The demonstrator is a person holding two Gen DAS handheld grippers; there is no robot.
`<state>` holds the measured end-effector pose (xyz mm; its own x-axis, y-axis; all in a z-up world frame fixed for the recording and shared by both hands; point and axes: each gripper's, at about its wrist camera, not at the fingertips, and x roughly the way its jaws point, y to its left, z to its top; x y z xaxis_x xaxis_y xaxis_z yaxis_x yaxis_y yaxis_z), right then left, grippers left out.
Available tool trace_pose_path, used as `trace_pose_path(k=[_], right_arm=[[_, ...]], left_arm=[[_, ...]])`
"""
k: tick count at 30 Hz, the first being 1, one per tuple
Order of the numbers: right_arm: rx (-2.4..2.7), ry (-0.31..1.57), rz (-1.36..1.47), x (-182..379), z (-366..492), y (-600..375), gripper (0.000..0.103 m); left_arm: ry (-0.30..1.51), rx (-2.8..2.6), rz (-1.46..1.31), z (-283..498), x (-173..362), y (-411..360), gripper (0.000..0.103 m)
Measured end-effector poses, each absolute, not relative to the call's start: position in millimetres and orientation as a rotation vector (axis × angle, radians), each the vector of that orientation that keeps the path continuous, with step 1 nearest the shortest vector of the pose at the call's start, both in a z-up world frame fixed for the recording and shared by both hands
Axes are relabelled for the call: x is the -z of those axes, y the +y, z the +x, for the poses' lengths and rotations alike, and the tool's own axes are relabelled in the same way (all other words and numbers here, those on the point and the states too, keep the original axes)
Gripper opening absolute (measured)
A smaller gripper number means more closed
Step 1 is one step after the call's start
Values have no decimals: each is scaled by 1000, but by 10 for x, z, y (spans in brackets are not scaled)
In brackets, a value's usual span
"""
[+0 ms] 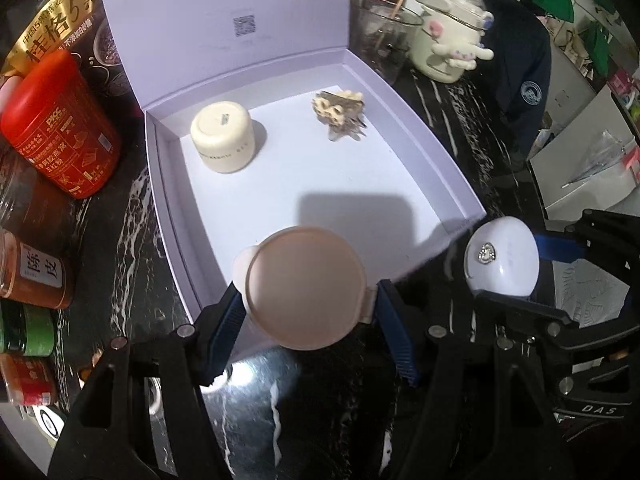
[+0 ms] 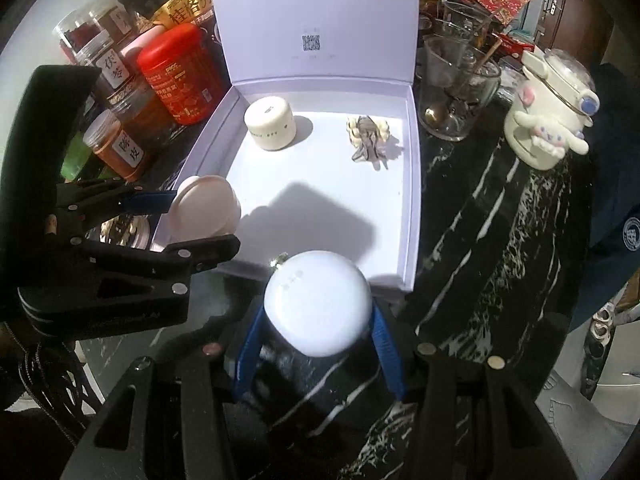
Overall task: Organize objects
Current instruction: 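Lift and carry the pink compact and white jar toward the lavender box, then lower the pink compact into the box and open the left tool while the right tool releases the white jar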
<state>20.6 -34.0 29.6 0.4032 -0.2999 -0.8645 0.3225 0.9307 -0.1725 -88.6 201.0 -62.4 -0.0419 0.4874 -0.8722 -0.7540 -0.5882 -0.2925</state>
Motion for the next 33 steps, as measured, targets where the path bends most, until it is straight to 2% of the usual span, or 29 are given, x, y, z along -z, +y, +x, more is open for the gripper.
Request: trace_pose_path(k=[16, 33], right_arm=[[429, 1058, 43, -323, 673, -700, 53], [395, 1092, 61, -108, 1006, -927, 53]], left_arm=[[322, -1724, -1298, -1461, 684, 2306, 64], [307, -1746, -1301, -1879, 791, 2554, 64]])
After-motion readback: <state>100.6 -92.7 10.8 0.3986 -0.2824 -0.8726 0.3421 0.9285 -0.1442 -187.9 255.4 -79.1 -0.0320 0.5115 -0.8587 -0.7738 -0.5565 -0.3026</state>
